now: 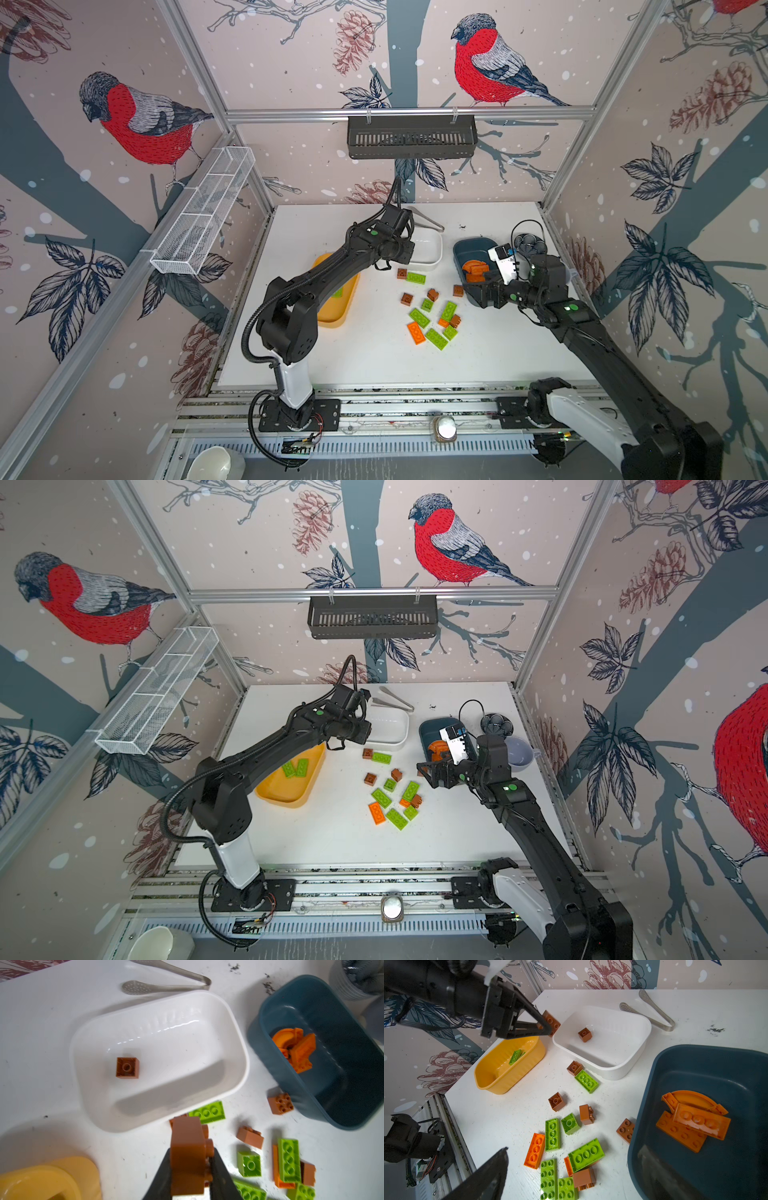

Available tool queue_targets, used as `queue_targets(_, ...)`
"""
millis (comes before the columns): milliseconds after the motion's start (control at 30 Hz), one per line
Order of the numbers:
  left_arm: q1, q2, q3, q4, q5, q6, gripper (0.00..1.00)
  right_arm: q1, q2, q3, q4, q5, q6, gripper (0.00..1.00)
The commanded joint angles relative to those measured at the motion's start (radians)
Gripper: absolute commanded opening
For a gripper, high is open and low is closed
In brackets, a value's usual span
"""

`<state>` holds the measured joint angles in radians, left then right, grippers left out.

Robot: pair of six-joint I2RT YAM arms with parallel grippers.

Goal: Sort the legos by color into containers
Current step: 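Carry the brown brick over the white tray and release it, then move the left gripper back to the bricks and grasp another brown brick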

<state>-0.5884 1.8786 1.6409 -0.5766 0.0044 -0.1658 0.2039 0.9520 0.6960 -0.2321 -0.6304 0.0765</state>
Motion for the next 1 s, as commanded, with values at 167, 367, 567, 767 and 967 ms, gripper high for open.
queue_targets(167,0.050,0.285,0.270,0.046,-0.038,-0.004,0.22,0.000,0.030,0.025,0.065,-0.007,0.023,1.00)
queue_targets(367,0.061,0.452,0.432,-0.027,-0.093,-0.023,0.23,0.000,0.048,0.031,0.081,0.024,0.041,0.99)
queue_targets(567,0.062,0.474,0.467,-0.071,-0.056,-0.027,0.58,-0.009,0.053,0.034,0.073,0.028,0.035,0.99)
queue_targets(767,0.053,0.392,0.437,-0.174,0.002,-0.086,0.69,-0.012,0.055,0.039,0.063,0.021,0.028,0.99)
queue_targets(967,-0.027,0.178,0.200,-0.154,0.007,-0.147,0.70,-0.015,0.051,0.030,0.056,0.017,0.024,0.99)
